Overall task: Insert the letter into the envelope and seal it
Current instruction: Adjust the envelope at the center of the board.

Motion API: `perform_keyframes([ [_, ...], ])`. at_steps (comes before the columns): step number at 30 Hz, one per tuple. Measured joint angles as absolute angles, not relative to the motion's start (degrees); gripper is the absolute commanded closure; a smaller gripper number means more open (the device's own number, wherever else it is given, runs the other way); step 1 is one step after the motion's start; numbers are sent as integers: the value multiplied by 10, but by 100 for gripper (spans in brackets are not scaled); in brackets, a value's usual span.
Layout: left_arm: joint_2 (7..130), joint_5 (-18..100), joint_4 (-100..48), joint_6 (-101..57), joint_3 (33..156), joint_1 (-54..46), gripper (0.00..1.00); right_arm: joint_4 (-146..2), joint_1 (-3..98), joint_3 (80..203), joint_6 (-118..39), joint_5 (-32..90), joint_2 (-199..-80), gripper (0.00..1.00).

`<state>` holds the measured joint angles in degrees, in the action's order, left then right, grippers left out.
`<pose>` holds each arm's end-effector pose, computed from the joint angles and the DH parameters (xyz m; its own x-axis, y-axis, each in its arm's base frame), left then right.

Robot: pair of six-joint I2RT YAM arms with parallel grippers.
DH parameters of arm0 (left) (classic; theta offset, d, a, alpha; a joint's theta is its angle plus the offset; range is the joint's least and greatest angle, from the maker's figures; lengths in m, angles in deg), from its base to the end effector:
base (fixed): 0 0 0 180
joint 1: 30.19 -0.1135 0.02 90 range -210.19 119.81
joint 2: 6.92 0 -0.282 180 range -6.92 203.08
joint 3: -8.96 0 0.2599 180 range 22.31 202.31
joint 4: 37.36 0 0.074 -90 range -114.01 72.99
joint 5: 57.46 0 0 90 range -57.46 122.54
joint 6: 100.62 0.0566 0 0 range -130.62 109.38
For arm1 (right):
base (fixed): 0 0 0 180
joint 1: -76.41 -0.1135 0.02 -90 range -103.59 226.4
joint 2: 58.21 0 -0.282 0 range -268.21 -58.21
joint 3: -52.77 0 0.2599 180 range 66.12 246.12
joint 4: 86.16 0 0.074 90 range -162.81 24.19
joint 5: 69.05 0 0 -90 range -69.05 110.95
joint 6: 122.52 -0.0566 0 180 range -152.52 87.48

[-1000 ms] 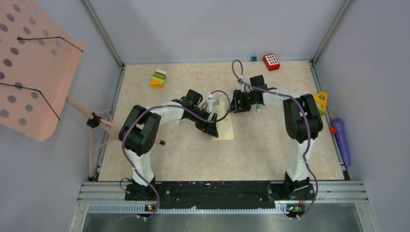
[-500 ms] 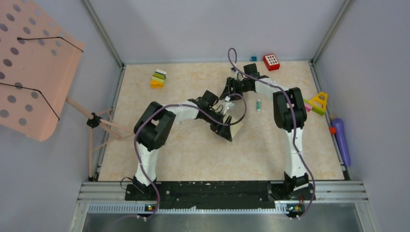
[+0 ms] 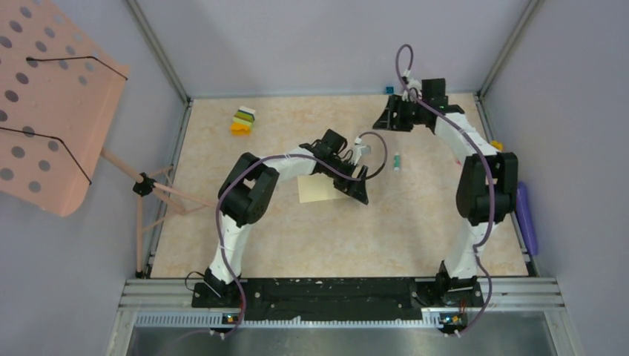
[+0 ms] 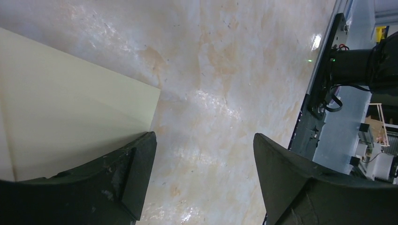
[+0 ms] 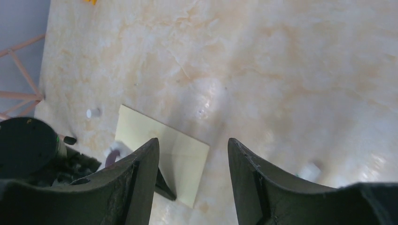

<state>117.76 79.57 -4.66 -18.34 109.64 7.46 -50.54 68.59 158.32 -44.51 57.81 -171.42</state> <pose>0.3545 -0.3258 0.1456 -0.7544 0.4664 -0.4619 0.6389 0.3602 -0.6798 0.4665 0.0983 0.2563 -0.7769 0.0611 -0.6267 -0.3886 0.7366 0.5535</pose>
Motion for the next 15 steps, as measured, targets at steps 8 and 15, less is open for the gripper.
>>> perform_keyframes([
  [8,1121,766,20,-92,1069,65,12,-519,709,1446,-406,522,-1562,45],
  [15,974,764,114,27,1017,-47,7,-503,706,1376,-384,448,-1557,45],
])
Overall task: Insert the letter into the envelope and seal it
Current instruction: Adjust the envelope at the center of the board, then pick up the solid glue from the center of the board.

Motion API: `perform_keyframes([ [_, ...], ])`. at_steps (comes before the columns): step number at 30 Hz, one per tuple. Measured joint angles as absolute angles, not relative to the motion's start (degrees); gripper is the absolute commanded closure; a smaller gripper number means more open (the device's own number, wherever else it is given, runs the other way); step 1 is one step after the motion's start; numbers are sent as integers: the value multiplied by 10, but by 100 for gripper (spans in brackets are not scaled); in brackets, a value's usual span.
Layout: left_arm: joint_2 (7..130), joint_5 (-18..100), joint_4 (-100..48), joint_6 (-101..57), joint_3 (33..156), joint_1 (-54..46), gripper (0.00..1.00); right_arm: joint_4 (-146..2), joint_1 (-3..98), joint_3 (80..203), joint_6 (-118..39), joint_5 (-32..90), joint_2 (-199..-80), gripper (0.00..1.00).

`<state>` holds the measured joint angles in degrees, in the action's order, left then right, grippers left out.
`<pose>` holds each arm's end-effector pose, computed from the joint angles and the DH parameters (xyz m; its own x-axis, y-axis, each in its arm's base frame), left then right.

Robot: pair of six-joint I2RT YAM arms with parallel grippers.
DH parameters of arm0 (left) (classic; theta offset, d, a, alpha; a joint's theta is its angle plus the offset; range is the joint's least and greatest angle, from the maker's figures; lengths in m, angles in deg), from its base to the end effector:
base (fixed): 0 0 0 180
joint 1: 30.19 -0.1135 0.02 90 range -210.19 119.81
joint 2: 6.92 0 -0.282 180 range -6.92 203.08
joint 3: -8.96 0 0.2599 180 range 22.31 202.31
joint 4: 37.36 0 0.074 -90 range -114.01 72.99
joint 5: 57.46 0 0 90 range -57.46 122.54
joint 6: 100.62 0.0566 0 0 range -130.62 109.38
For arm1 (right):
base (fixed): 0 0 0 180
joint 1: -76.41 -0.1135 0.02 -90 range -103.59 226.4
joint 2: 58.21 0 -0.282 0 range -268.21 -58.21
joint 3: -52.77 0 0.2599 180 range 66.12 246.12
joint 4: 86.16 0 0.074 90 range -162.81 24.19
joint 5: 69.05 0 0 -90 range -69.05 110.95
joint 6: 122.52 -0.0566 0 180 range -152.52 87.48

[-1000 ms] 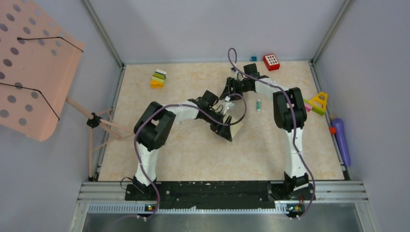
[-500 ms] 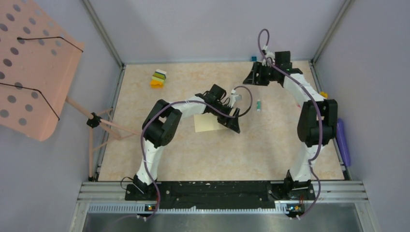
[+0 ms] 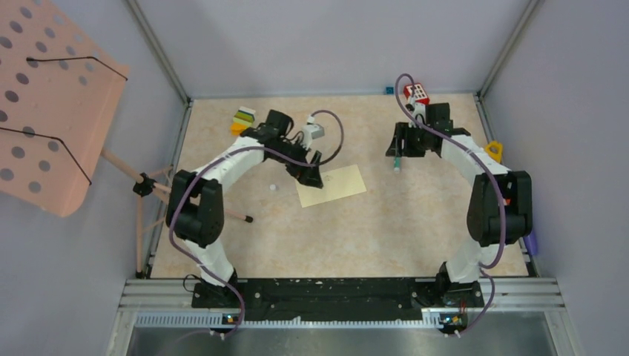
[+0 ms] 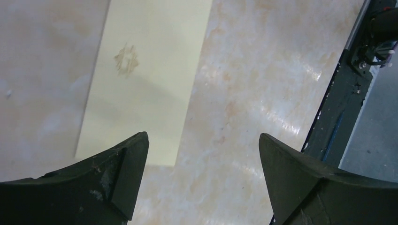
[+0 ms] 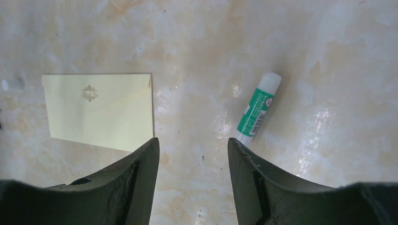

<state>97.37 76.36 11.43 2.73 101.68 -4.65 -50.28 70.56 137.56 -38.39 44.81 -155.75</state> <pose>0.3449 -0.2083 0.2348 -0.6199 0.4808 -0.6201 0.7844 0.4033 -0.4713 0.3892 0.0629 0.2413 -0.7794 0.0142 -0.6264 -0.2809 0.8857 0.3696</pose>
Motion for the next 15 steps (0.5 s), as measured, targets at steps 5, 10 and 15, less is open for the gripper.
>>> perform_keyframes([
  [5,923,750,148,81,957,-87,5,-504,706,1354,-370,441,-1545,45],
  [10,924,692,160,99,877,-52,4,-533,706,1331,-348,426,-1494,45],
  [15,899,611,141,97,853,-79,2,-550,706,1325,-324,390,-1482,46],
])
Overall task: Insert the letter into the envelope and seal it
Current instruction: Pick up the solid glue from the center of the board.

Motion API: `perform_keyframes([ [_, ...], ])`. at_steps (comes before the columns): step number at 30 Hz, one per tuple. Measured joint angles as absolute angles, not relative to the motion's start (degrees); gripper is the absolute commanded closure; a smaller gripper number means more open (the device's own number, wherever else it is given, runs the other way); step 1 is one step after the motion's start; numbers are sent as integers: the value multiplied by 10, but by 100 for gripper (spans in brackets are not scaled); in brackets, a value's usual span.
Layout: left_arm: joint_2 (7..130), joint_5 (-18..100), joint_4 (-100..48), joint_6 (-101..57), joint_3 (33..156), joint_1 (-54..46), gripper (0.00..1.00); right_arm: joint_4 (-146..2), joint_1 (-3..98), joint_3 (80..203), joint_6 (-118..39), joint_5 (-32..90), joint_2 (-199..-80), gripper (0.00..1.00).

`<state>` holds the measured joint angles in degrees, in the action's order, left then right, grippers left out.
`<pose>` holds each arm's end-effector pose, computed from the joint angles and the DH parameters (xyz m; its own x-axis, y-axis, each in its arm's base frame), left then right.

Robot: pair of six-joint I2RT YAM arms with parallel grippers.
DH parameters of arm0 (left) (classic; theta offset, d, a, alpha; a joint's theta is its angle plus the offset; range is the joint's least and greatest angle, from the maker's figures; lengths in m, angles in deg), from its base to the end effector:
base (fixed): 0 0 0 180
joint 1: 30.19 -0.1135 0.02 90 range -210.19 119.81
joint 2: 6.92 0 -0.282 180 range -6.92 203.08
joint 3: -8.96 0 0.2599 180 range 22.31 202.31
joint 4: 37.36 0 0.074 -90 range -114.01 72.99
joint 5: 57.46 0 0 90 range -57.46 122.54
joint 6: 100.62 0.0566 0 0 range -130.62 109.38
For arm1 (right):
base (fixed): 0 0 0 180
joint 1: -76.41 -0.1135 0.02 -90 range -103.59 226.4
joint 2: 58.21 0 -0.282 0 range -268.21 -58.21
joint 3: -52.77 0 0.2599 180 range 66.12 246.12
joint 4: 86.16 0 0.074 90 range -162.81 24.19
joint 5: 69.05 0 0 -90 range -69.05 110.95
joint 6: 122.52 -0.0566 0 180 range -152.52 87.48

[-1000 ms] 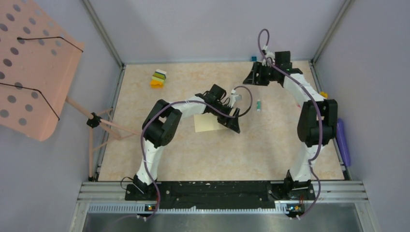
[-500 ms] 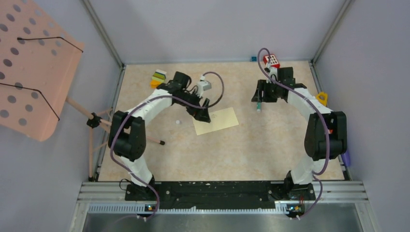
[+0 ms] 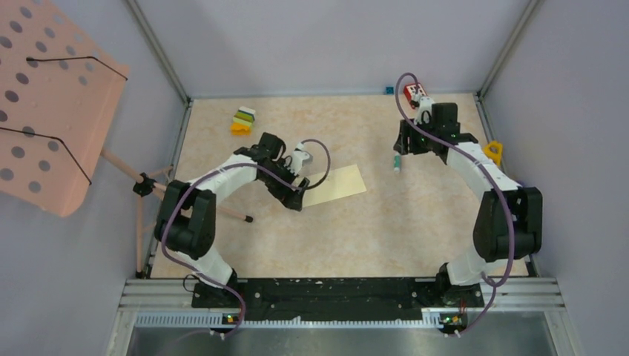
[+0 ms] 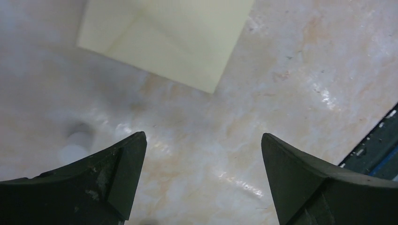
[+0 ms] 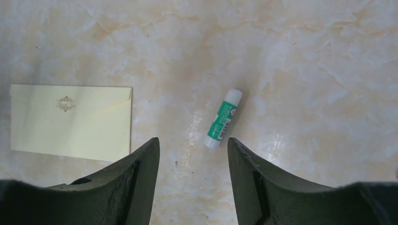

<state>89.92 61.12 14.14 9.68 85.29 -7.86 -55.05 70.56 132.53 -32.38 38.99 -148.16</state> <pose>0.2998 -0.1524 0.1848 -0.6620 0.6013 -0.4475 0.7463 0.5838 -0.3196 0.3679 0.0553 0.2652 -0.6558 -0.0695 -0.7518 -0.3300 0.9220 0.2026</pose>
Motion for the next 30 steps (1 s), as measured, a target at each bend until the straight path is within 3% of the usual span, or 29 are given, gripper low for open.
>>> perform_keyframes([
  [8,812,507,119,106,853,-115,2,-519,706,1348,-299,329,-1534,46],
  [25,811,464,110,105,852,-125,2,-505,671,1356,-312,244,-1652,51],
  [28,811,464,107,105,852,-128,2,-509,664,1358,-312,232,-1657,59],
  [30,811,466,106,104,852,-129,2,-509,660,1361,-311,224,-1661,70],
])
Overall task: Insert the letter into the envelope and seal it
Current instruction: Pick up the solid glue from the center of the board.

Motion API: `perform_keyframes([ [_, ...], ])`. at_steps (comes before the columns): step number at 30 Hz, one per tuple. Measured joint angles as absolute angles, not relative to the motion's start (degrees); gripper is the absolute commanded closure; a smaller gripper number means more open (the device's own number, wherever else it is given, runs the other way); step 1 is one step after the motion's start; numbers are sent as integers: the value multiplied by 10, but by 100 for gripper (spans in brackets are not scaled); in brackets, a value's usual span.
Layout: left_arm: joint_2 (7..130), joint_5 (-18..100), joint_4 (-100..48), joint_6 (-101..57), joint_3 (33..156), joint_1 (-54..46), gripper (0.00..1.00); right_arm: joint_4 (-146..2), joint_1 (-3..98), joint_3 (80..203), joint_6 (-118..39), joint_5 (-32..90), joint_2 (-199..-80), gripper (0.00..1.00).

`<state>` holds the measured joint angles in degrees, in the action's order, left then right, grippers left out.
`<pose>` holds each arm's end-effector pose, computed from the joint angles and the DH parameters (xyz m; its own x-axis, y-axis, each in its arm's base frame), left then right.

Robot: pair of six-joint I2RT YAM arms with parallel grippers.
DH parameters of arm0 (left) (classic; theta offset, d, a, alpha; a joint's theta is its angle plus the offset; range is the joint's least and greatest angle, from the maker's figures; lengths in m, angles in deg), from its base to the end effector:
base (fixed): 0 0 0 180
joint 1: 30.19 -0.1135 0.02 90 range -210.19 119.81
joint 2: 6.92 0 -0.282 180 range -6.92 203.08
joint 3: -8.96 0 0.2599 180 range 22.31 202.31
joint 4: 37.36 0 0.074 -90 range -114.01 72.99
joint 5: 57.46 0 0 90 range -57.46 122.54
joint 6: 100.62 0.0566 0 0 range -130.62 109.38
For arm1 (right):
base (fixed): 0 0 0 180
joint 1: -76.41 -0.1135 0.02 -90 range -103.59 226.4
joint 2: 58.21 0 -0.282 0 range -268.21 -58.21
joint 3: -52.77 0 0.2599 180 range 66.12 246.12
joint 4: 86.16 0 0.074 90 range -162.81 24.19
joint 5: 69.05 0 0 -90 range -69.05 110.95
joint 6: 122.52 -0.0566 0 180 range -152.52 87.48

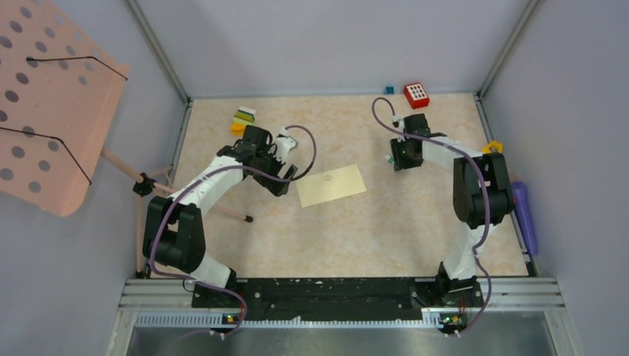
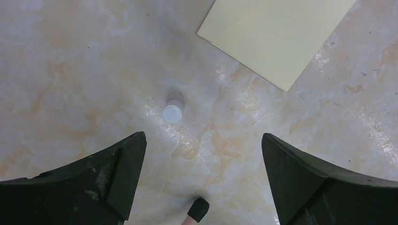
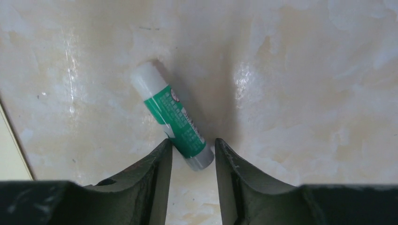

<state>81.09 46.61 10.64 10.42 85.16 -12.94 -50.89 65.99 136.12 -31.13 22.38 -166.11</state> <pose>0.3105 -0.1108 0.2307 -0.6253 0.5588 -0.5448 0.6738 0.7387 -0.0156 0.4017 0.0753 0.1610 -0.8453 -0.1801 -0.5031 -0.2137 0.9769 0.0094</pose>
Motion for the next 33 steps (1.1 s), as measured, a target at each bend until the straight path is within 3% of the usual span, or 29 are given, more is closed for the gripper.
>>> perform_keyframes([
  [4,809,471,106,103,850,-132,2,-510,655,1370,-302,224,-1667,100],
  [12,796,555,115,117,864,-140,2,-497,653,1365,-234,323,-1643,100],
  [22,816,867,141,172,1046,-139,2,-402,628,1399,-147,705,-1448,100],
  [27,811,968,98,135,1024,-118,2,-312,598,1410,-79,808,-1467,100],
  [33,797,989,58,105,972,-57,2,-204,567,1418,8,845,-1499,100],
])
